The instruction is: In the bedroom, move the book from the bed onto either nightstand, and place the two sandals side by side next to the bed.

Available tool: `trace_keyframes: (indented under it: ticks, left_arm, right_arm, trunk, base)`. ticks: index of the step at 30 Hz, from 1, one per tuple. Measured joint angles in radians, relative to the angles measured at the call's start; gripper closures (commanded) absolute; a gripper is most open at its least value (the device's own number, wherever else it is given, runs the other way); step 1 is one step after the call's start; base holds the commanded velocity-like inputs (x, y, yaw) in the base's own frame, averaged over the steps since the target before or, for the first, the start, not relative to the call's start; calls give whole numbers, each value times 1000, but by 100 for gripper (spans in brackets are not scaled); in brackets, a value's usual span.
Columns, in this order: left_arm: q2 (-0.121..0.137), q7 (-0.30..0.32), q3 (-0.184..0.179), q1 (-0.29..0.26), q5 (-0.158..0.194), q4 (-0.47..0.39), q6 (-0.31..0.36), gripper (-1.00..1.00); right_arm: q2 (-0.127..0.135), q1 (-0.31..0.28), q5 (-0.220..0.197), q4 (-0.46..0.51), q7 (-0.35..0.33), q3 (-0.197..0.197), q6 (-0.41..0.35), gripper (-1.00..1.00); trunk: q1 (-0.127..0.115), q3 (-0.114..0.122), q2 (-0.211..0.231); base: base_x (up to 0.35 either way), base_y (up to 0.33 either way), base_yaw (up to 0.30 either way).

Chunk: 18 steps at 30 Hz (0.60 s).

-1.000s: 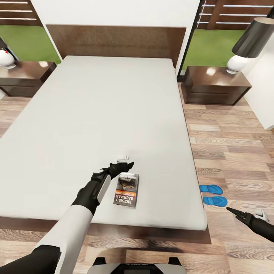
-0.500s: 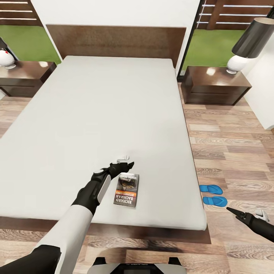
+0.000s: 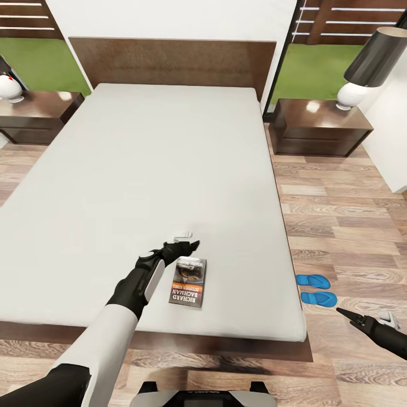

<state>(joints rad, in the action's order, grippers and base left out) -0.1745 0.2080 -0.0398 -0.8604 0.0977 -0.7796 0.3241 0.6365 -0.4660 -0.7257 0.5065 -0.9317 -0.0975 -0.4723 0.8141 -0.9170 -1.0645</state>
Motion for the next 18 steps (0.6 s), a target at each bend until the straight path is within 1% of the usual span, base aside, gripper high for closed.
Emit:
trace_keyframes:
  ticks: [2,4,8,10,12,18]
  left_arm:
    - [0,13,-1,0,1,0,1,-100]
    - [0,39,-1,0,2,0,2,-100]
    - [0,140,-2,0,2,1,3,-100]
    - [0,163,-2,0,3,1,3,-100]
    - [0,179,-2,0,4,4,2,-100]
    - [0,183,-2,0,3,10,1,-100]
  right_arm:
    - [0,0,0,0,0,0,0,-100]
    - [1,0,0,0,0,0,0,-100]
    - [0,0,0,0,-1,0,0,-100]
    - [0,0,0,0,-1,0,0,-100]
    - [1,0,0,0,-1,0,0,-100]
    - [0,0,0,0,-1,0,0,-100]
  trunk:
    - [0,0,0]
    - [0,0,0]
    - [0,0,0]
    - [0,0,0]
    - [0,0,0]
    - [0,0,0]
  base:
    - [0,0,0]
    - [0,0,0]
    - [0,0,0]
    - [0,0,0]
    - [0,0,0]
    - [0,0,0]
